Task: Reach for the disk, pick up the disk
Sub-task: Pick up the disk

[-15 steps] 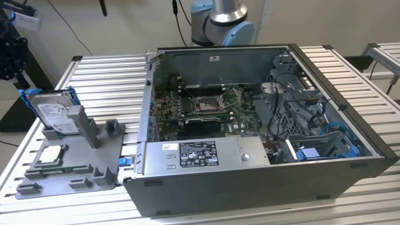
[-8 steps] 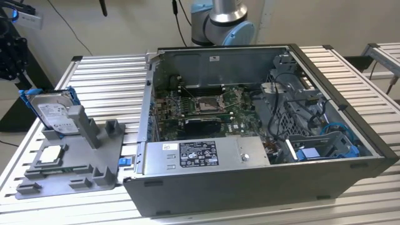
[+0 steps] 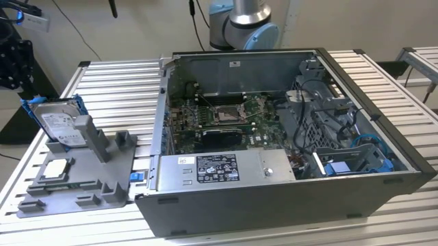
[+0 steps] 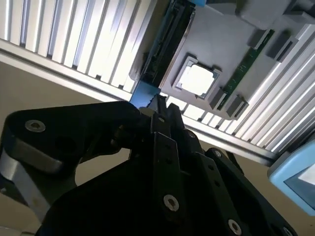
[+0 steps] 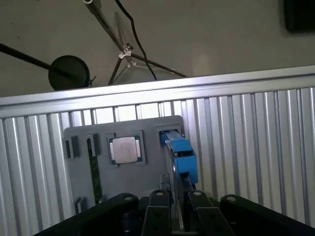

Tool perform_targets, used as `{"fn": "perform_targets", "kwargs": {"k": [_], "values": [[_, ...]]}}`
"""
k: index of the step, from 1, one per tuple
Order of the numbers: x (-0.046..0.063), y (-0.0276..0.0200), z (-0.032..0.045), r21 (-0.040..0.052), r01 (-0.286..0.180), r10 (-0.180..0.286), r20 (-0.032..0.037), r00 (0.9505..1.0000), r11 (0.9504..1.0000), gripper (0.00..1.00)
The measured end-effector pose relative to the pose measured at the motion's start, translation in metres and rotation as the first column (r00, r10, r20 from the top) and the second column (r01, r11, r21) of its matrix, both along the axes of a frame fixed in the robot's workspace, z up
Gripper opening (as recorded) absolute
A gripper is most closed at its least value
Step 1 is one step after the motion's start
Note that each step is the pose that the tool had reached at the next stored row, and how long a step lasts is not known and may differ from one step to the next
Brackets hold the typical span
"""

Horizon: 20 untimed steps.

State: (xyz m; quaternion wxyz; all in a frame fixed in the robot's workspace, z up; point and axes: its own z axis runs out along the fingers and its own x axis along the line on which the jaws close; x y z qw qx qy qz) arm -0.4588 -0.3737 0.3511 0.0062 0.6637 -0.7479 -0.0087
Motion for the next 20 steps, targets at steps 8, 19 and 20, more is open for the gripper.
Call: {"fn": "perform_targets", "kwargs": {"k": [8, 19, 20], "values": [[0.0, 0.0007, -0.0111, 0.0001, -0.009, 0.009, 0.0001, 1.0, 1.0, 1.0], [0.0, 0.0057, -0.0311, 0.0, -0.083, 0.083, 0.001, 0.9966, 0.9966, 1.0], [0.0, 0.0063, -0.0331, 0.0001, -0.087, 0.087, 0.0013, 0.9963, 0.9963, 1.0]]}}
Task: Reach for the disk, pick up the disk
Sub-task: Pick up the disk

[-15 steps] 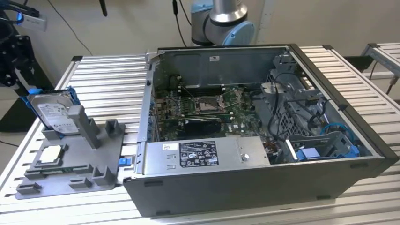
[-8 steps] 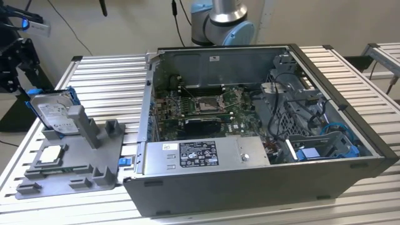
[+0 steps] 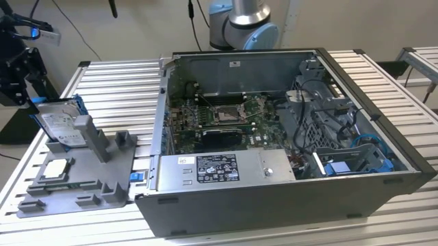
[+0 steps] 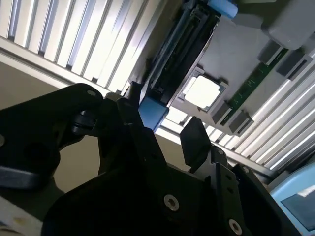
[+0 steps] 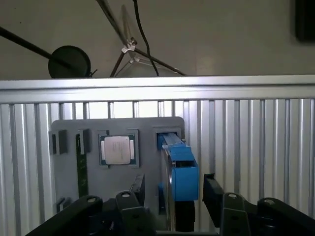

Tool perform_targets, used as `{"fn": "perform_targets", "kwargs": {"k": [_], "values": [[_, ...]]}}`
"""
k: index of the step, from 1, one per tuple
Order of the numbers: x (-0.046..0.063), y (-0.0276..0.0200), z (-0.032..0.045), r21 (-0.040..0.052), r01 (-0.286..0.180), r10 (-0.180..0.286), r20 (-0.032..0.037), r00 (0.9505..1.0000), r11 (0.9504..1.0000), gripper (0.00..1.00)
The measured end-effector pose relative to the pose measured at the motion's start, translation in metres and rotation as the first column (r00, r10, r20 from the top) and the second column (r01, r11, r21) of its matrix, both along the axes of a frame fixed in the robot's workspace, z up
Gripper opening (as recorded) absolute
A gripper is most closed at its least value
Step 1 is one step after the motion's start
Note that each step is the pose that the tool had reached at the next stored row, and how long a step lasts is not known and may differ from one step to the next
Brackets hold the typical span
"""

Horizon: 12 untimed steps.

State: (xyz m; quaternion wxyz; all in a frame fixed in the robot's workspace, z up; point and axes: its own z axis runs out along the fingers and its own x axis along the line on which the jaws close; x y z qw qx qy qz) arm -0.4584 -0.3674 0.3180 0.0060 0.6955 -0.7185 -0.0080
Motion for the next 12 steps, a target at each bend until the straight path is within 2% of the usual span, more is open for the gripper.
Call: {"fn": "perform_targets", "kwargs": {"k": [12], "values": [[0.0, 0.0004, -0.0217, -0.0001, -0.017, 0.017, -0.0003, 0.9999, 0.9999, 1.0]]}}
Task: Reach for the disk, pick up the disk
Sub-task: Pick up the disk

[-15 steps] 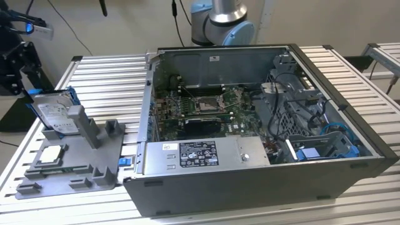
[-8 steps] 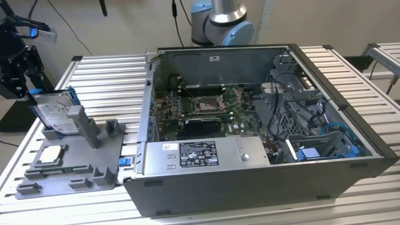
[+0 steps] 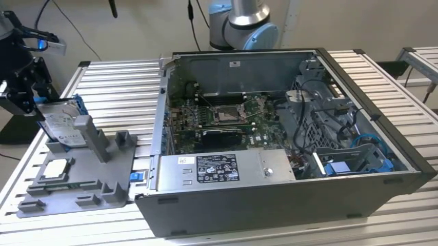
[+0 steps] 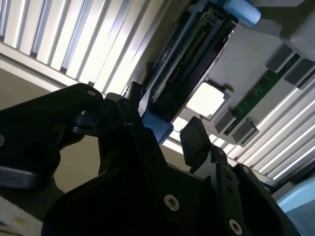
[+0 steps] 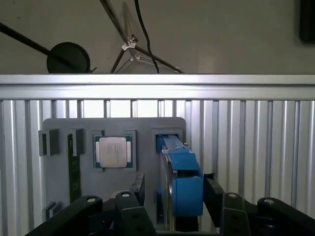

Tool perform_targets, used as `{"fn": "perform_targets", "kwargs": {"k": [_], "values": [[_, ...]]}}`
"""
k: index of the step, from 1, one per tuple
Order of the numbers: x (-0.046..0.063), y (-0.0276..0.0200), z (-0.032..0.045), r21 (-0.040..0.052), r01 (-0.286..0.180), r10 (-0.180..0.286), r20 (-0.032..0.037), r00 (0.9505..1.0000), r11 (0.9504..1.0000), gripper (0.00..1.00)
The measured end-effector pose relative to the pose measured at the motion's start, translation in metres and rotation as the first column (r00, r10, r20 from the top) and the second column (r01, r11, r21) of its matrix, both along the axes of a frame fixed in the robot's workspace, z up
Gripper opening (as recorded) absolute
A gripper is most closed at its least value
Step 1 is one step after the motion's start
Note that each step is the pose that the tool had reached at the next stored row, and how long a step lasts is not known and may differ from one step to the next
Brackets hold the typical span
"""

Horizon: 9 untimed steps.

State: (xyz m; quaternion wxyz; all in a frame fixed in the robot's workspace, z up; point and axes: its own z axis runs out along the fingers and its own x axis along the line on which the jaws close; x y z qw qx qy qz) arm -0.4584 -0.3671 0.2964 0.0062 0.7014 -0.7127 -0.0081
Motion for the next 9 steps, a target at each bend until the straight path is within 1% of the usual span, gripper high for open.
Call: {"fn": "perform_targets", "kwargs": {"k": [9], "values": [[0.0, 0.0, -0.0165, 0.0, -0.009, 0.009, 0.0001, 1.0, 1.0, 1.0]]}}
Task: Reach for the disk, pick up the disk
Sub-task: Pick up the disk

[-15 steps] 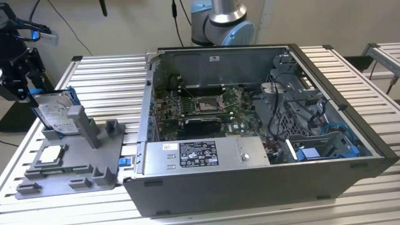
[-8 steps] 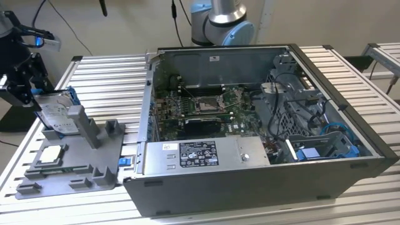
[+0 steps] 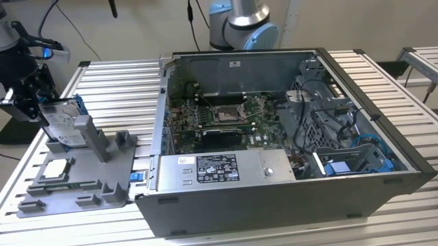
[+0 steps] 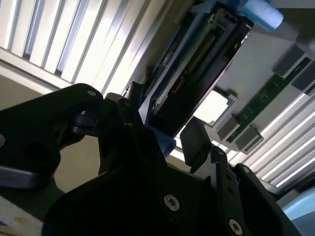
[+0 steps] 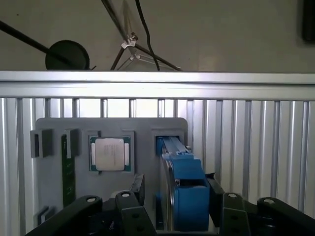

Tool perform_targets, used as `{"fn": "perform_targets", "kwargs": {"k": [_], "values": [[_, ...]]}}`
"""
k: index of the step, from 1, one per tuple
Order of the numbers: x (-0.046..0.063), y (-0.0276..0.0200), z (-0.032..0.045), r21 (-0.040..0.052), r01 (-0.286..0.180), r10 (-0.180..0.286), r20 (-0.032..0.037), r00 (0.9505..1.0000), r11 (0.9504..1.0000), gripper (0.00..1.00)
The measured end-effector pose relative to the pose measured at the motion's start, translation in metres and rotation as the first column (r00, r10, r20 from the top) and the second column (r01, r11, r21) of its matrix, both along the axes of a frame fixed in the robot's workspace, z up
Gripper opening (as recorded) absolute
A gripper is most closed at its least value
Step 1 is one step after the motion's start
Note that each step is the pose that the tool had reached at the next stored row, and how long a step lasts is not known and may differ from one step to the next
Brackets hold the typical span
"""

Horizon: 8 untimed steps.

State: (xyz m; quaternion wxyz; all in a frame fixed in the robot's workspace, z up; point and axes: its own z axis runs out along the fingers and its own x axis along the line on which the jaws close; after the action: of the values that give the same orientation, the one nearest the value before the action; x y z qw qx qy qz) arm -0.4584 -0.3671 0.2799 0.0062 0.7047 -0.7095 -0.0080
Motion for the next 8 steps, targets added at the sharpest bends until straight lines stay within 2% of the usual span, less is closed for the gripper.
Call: {"fn": "perform_targets", "kwargs": {"k": [8], "values": [[0.0, 0.0, -0.0135, 0.0018, -0.005, 0.005, 0.0, 1.0, 1.0, 1.0]]}}
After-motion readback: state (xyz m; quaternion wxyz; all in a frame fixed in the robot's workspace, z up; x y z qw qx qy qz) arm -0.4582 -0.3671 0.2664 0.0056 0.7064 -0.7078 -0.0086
